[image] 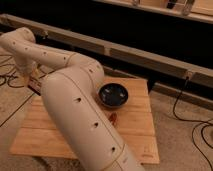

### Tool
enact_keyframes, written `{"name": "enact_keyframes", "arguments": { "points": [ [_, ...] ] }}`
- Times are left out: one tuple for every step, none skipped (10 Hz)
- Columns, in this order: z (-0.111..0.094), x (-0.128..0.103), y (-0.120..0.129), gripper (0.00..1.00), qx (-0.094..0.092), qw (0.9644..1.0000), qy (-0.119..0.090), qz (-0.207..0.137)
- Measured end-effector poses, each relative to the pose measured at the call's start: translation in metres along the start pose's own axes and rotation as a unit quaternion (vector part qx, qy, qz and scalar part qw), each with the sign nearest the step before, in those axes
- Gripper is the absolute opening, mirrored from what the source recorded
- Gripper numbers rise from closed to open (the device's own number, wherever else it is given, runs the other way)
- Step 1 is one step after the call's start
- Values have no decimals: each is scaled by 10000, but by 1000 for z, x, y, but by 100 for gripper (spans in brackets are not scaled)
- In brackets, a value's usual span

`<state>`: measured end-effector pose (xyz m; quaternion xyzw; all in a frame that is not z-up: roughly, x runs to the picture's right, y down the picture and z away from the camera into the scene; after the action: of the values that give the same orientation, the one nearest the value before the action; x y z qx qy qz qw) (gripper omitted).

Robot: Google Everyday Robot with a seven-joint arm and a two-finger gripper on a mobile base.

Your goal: Place the eraser in the ceramic cup

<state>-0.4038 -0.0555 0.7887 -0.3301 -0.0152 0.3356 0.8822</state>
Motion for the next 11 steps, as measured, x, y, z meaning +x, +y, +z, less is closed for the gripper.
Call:
{"name": "enact_keyframes", "arguments": {
  "points": [
    [-4,-8,-11,0,13,9998,-148,107],
    [-7,-15,-24,0,48,9993,-312,219],
    [-9,-22,-37,0,93,9981,-485,371],
    [-10,-26,-50,0,139,9966,-637,511],
    [-9,-27,-60,0,182,9953,-732,612],
    [-7,-29,-71,0,226,9936,-842,724],
    [-4,-29,-84,0,282,9915,-950,840],
    [-1,-27,-91,0,286,9904,-1002,913],
    [1,-25,-99,0,311,9889,-1064,989],
    [4,-23,-105,0,330,9880,-1091,1039],
    [7,-19,-112,3,379,9869,-1121,1098]
  ]
}}
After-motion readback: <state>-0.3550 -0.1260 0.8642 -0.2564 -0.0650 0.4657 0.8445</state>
